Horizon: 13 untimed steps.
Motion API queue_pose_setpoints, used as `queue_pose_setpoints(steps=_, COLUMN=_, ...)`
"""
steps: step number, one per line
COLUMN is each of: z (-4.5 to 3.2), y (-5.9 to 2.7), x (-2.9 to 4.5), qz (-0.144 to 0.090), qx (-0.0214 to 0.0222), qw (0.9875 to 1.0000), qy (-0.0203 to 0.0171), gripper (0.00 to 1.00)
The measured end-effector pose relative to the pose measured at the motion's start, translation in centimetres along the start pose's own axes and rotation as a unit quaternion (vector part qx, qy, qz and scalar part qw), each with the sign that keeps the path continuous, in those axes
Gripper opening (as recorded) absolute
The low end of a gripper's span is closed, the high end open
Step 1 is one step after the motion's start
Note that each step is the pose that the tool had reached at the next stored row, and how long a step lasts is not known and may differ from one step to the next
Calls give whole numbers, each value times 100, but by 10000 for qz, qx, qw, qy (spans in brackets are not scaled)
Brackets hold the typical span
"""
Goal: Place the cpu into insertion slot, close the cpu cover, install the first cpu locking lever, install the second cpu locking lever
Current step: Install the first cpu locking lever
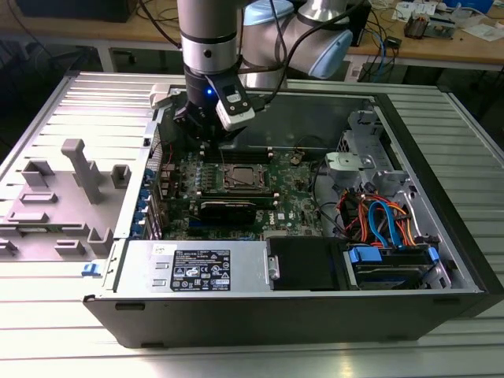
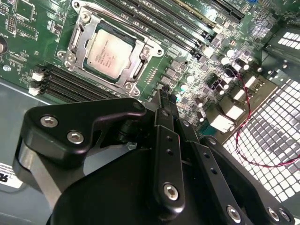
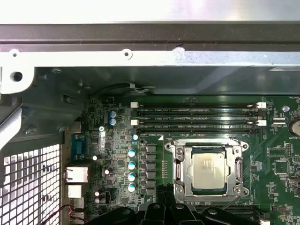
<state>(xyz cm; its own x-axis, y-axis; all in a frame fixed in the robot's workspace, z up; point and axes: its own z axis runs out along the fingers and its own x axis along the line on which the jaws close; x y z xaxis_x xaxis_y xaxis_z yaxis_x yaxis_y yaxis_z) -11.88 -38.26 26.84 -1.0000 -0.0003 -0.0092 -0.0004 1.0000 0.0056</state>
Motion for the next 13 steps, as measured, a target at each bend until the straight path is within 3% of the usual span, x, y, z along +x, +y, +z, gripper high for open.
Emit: queue_pose_setpoints(steps=13, z=0, y=11, x=37, qz=-5, qx=0, qw=10000, qy=1, gripper=11)
